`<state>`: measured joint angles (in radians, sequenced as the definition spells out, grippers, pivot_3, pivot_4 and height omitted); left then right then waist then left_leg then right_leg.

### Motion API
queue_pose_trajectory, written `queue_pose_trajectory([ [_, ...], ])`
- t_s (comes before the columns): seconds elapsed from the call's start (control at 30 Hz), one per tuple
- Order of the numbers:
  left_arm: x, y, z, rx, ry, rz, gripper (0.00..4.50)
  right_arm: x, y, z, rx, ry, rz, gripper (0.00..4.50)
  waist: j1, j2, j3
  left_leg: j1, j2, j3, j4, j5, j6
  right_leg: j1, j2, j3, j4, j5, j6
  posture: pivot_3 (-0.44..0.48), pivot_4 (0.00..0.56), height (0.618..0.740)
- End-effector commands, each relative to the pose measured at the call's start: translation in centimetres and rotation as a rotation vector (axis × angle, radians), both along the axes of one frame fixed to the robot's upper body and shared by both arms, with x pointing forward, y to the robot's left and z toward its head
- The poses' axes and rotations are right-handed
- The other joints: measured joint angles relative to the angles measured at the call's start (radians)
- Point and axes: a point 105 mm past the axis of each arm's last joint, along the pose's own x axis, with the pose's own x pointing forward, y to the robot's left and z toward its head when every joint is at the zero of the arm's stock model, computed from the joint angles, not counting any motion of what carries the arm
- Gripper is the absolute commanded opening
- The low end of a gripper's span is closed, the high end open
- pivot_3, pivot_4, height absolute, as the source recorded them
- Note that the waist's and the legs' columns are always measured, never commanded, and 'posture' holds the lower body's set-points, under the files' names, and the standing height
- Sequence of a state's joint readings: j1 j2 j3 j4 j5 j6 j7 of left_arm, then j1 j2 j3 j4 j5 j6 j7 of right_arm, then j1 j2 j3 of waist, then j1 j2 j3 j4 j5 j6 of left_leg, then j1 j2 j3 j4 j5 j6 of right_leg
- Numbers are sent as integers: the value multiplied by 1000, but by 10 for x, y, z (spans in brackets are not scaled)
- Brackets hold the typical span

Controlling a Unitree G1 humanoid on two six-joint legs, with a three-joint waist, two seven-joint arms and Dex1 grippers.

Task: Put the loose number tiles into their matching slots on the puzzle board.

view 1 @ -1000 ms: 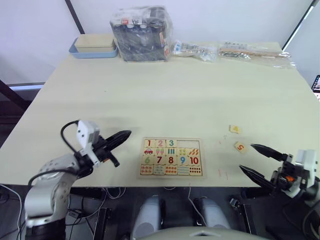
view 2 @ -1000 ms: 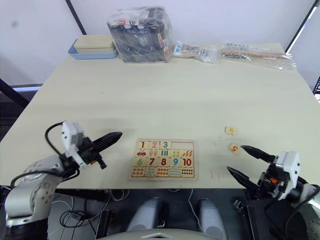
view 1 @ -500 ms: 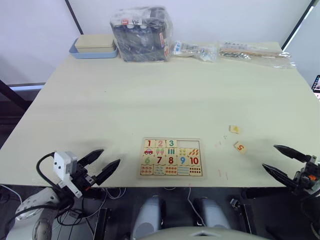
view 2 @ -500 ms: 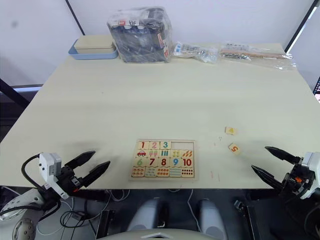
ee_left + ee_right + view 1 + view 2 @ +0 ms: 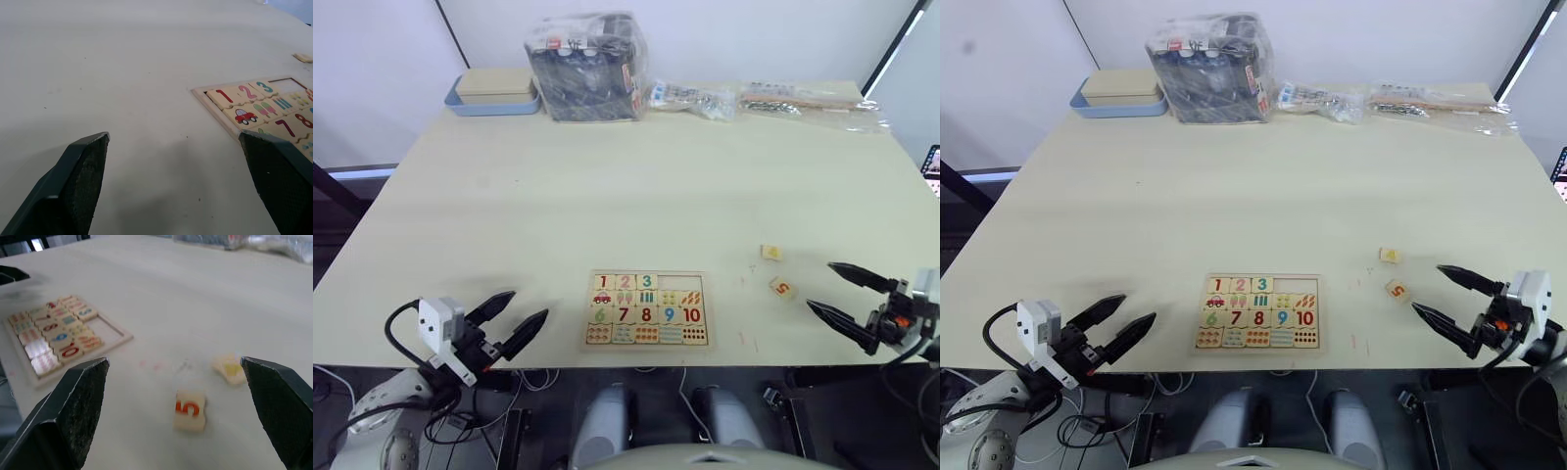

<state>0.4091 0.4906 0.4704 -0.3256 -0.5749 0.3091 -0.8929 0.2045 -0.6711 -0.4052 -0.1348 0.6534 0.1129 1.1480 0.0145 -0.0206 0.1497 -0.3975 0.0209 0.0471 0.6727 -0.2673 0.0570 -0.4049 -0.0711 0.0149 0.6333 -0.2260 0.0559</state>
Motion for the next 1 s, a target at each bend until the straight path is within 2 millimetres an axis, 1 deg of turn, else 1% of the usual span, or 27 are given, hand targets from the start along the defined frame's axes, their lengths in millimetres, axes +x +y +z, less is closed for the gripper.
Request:
queue_pose_trajectory([
  [0.03,3,-4,21,77,-78,3,4471,6,1,11,9,-17,10,4500,2,0,0,0,0,0,0,0,0,0,0,0,-1,0,0,0,150,740],
  [0.07,4,-4,24,84,-91,9,4471,8,3,12,0,-15,24,4500,2,0,0,0,0,0,-1,0,0,0,-1,0,-1,0,0,0,150,740],
  [0.1,5,-6,29,73,-107,-5,4471,14,5,16,-15,-33,29,4500,1,0,0,0,0,0,-1,0,0,0,-1,0,-1,0,0,0,150,740],
  [0.17,6,-16,52,-68,-244,-61,4471,26,7,21,-27,-42,37,4500,-1,1,0,0,0,0,0,0,0,0,-1,0,-1,1,-1,0,150,740],
  [0.2,5,-18,54,-37,-264,-86,4471,29,8,22,-42,-49,44,4500,-1,1,0,0,0,1,0,0,0,0,-1,-1,-1,1,-2,0,150,740],
  [0.27,4,-19,52,17,-239,-111,4471,37,11,26,-71,-55,68,4500,-2,0,0,0,0,0,-1,0,0,0,-1,-2,-1,2,-2,0,150,740],
  [0.37,-3,-23,57,70,-226,-251,4471,54,19,36,-148,-27,165,4500,-10,2,1,0,1,2,-3,0,0,-1,0,-2,-3,1,-2,0,150,740],
  [0.5,-11,-27,64,35,-211,-376,4471,70,23,43,-214,-15,234,4500,-10,3,1,0,0,2,-3,0,0,-1,2,-3,-3,2,-2,0,150,740],
  [0.6,-15,-32,73,20,-236,-450,4471,85,22,42,-314,12,240,4500,-6,3,1,0,0,2,-3,0,0,0,5,-3,-5,2,-2,0,150,740],
  [0.67,-16,-34,79,-2,-255,-480,4471,94,20,43,-343,40,255,4500,-5,3,1,-1,0,2,-2,0,0,0,4,-3,-5,2,-2,0,150,740],
  [0.77,-19,-35,80,-30,-260,-490,4471,102,19,43,-359,92,287,4500,-5,3,1,-1,0,2,-3,0,0,0,5,-3,-5,2,-2,0,150,740],
  [0.9,-22,-33,79,-58,-256,-473,4471,106,15,33,-433,144,325,4500,-5,3,1,-1,0,2,-3,0,0,-1,5,-3,-6,2,-2,0,150,740],
  [1.0,-25,-29,76,-66,-239,-461,4471,112,12,20,-488,172,319,4500,-6,3,1,-1,0,2,-3,0,0,0,5,-3,-6,2,-2,0,150,740],
])
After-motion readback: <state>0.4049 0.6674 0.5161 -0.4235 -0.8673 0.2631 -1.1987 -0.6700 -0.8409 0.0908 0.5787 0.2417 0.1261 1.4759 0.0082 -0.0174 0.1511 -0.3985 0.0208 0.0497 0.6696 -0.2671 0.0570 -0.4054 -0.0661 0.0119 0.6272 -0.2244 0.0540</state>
